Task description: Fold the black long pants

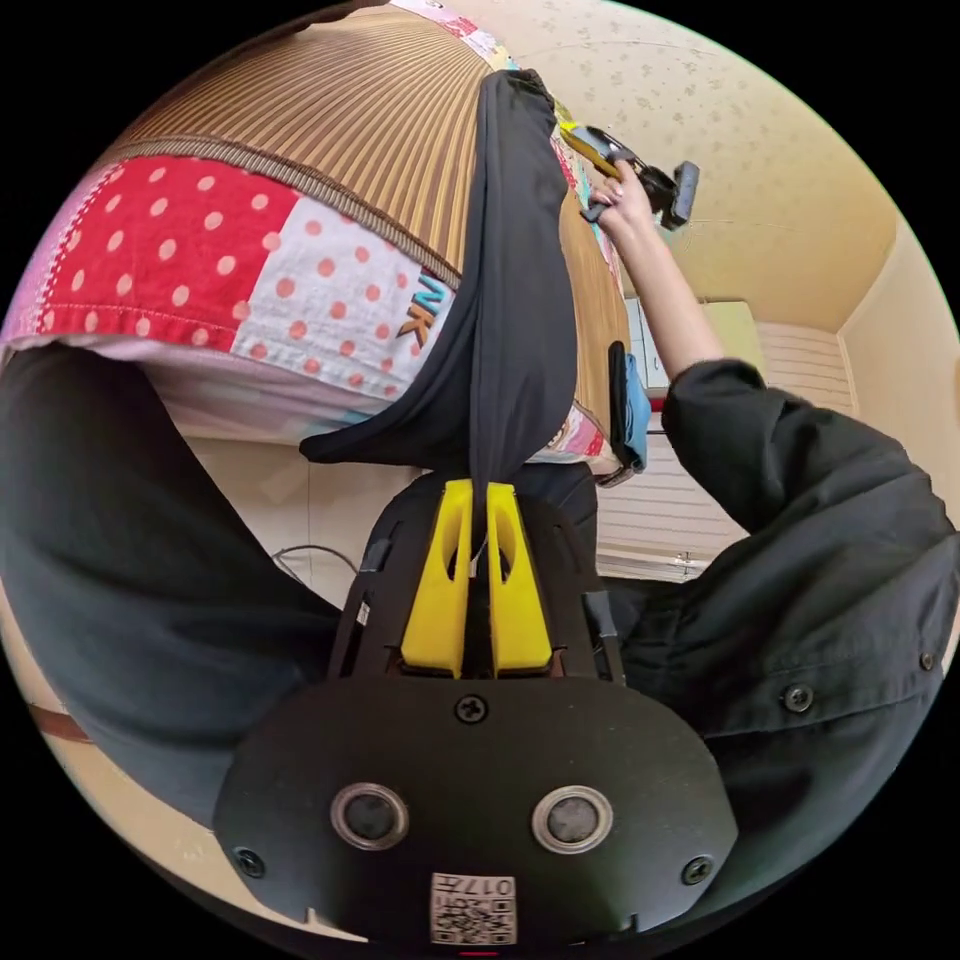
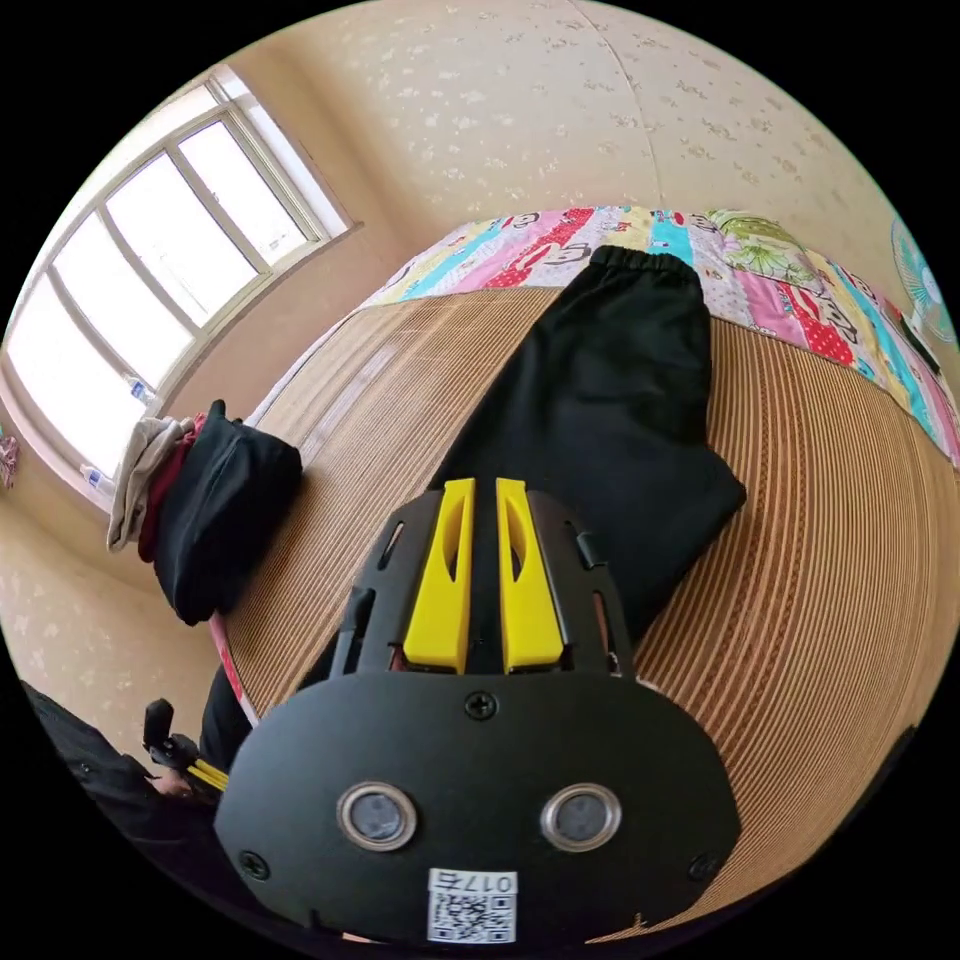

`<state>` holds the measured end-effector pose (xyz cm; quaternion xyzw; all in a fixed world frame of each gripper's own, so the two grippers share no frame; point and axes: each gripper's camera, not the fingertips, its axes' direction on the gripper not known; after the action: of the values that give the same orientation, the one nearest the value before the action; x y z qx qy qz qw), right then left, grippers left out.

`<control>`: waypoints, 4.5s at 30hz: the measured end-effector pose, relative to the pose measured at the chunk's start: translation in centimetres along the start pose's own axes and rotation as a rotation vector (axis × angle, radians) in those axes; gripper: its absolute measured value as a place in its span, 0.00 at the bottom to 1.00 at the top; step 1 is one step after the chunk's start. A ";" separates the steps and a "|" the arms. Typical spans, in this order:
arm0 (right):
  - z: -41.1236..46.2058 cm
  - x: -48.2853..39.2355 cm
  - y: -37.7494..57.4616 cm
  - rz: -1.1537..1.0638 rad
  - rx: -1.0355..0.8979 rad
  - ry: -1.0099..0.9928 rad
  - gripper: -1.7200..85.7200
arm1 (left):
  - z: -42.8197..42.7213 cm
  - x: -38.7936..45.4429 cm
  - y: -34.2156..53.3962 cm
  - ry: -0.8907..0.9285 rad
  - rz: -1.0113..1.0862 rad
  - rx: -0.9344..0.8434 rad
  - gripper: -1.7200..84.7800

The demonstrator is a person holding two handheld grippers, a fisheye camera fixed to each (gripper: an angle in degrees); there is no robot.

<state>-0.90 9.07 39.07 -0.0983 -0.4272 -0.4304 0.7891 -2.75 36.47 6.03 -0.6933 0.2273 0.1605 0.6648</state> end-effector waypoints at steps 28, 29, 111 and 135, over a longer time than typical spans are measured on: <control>-17.6 -1.2 39.2 0.244 -0.066 -0.119 0.04 | -1.1 6.2 -5.5 -0.102 0.195 0.102 0.04; -18.2 -1.1 39.2 0.242 -0.053 -0.139 0.04 | -1.3 6.4 -5.2 -0.072 0.204 0.103 0.04; -26.1 -6.6 45.1 -0.022 0.125 -0.645 0.05 | -0.9 15.0 4.6 0.072 0.709 0.109 0.07; -53.6 -22.3 14.4 -0.174 0.479 -0.331 0.04 | -21.0 47.6 -8.7 0.147 0.839 0.461 0.07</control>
<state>35.79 3.11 -7.80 0.0586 -0.6459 -0.3615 0.6698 40.39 10.90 -10.25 -0.3861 0.5631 0.3109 0.6612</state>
